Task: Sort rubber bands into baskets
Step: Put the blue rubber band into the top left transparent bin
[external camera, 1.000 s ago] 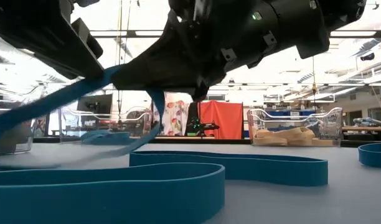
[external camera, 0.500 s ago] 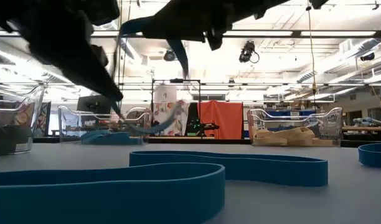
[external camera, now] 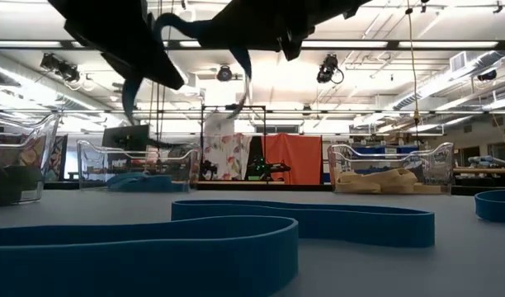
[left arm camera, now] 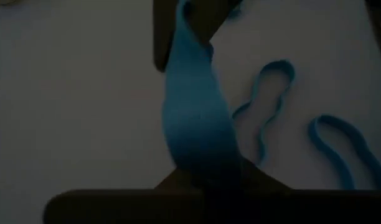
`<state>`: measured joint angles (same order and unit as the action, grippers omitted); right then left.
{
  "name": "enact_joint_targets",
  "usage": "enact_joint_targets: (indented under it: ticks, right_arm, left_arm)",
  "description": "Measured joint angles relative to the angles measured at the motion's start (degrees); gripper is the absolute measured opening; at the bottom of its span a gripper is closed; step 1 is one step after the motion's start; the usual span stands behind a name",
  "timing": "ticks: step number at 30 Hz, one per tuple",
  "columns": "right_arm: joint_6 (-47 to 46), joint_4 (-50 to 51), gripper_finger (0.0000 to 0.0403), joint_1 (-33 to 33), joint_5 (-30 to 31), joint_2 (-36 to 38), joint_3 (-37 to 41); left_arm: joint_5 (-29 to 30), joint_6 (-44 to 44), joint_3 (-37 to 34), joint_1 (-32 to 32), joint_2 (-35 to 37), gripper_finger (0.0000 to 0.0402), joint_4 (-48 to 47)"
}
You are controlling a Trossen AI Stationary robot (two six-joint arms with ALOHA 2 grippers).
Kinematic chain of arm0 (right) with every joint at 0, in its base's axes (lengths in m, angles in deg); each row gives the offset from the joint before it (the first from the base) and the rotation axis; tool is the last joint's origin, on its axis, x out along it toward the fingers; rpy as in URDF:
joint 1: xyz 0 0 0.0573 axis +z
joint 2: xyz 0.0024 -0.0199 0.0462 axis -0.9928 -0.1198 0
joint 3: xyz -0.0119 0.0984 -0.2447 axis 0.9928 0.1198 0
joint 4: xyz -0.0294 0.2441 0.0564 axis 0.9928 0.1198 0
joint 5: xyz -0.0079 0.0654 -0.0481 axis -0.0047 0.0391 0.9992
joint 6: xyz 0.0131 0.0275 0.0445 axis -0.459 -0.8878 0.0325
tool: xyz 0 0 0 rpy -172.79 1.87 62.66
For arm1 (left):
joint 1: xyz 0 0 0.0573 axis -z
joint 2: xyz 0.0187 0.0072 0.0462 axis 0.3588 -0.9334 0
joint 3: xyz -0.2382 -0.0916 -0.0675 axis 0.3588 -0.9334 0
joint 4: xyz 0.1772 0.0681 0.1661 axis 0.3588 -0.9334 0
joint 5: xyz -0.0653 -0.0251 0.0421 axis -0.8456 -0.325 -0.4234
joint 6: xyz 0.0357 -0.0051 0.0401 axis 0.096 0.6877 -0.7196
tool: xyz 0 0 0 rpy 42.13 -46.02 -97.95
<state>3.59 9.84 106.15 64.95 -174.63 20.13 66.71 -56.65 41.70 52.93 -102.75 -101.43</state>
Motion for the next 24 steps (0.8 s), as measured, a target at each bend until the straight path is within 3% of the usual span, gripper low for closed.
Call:
enact_joint_targets:
  ticks: [9, 15, 19, 24]
  right_arm:
    - [-1.01, 4.74, 0.0149, 0.02, -2.90, 0.00, 0.00]
    - [-17.46, 13.55, 0.0235, 0.02, -4.12, 0.00, 1.26]
    - [-22.14, 13.78, 0.0255, 1.34, -3.53, -0.02, 5.02]
    - [-26.54, 13.31, 0.0246, 3.27, -3.55, -0.02, 8.51]
  left_arm:
    - [3.29, 0.98, 10.10, -0.92, 0.10, 0.0003, -22.99]
    - [7.93, 4.36, 16.25, -5.18, 0.37, 0.0002, -41.42]
    - [10.04, 4.71, 19.33, -10.84, 0.37, 0.0001, -51.52]
    - [10.00, 1.68, 21.35, -19.83, 2.05, 0.0001, -56.70]
